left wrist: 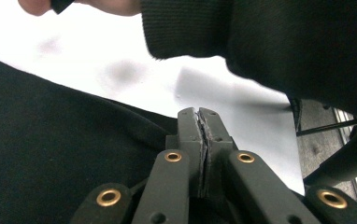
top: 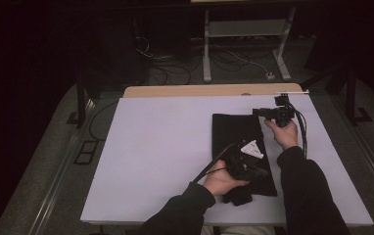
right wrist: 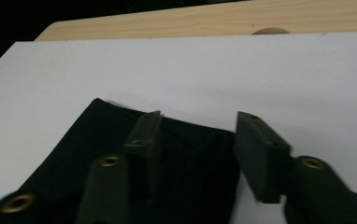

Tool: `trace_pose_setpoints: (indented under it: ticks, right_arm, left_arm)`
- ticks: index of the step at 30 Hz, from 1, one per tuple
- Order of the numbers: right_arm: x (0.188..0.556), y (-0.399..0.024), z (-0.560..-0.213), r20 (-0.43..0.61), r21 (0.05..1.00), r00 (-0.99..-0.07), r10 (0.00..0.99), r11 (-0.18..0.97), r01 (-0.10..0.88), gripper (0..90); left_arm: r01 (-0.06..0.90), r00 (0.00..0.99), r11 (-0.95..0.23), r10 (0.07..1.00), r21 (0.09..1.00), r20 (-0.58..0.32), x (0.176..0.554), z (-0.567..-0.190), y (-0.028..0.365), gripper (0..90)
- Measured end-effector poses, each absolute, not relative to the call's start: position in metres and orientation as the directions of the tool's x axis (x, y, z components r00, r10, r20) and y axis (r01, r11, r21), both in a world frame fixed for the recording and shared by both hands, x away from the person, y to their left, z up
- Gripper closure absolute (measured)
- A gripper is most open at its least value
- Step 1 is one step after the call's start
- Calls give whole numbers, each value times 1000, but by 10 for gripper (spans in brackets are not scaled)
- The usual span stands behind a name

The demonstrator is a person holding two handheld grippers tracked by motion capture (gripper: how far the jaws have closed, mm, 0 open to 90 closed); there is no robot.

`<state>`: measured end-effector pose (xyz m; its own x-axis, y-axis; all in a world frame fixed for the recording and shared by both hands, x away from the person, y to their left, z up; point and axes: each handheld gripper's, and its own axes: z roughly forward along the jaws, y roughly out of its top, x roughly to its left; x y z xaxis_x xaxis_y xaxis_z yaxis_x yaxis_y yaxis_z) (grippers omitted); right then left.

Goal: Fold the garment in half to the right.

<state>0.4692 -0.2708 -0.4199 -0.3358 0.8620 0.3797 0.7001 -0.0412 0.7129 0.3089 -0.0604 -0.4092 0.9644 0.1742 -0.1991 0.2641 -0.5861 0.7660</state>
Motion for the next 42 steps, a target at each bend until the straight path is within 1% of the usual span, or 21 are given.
trace_pose_setpoints:
  ticks: [6,7,9,19,21,28,29,33,36,37,38,41,42]
  right_arm:
    - [457,-281,-409,410,728,-373,833,-52,684,240]
    - [454,-282,-407,408,731,-380,830,-47,681,193]
    - [450,-284,-406,404,736,-389,828,-42,676,142]
    - [429,-300,-404,410,743,-400,819,-46,667,119]
    - [425,-303,-403,416,747,-406,814,-51,663,114]
    - [411,-308,-399,405,755,-436,804,-26,655,92]
    - [409,-308,-399,402,757,-439,803,-22,654,89]
    - [403,-309,-399,395,758,-448,802,-10,652,78]
    - [399,-310,-401,386,758,-453,804,3,652,70]
    - [398,-310,-401,383,758,-454,804,7,652,69]
    - [397,-309,-401,382,758,-454,805,8,653,67]
    - [393,-308,-401,363,761,-462,809,29,648,52]
    - [392,-308,-402,358,761,-465,810,35,648,46]
  left_arm:
    - [256,967,-596,170,761,-193,310,-408,-69,872]
    - [252,968,-601,167,759,-189,310,-408,-70,872]
    - [249,968,-608,165,754,-187,310,-408,-74,872]
    - [235,972,-649,156,724,-175,313,-417,-94,873]
    - [248,969,-652,161,717,-189,312,-419,-98,873]
    - [222,975,-698,148,681,-166,312,-423,-113,877]
    - [204,979,-706,140,678,-148,313,-424,-114,877]
    - [227,974,-718,149,659,-173,314,-425,-114,871]
    - [232,971,-710,130,665,-200,315,-423,-112,848]
    - [262,962,-693,131,671,-240,313,-421,-111,848]
    - [255,964,-684,123,683,-237,314,-419,-110,846]
    - [249,965,-665,108,704,-239,311,-413,-108,781]
    - [266,960,-655,110,707,-259,310,-412,-107,750]
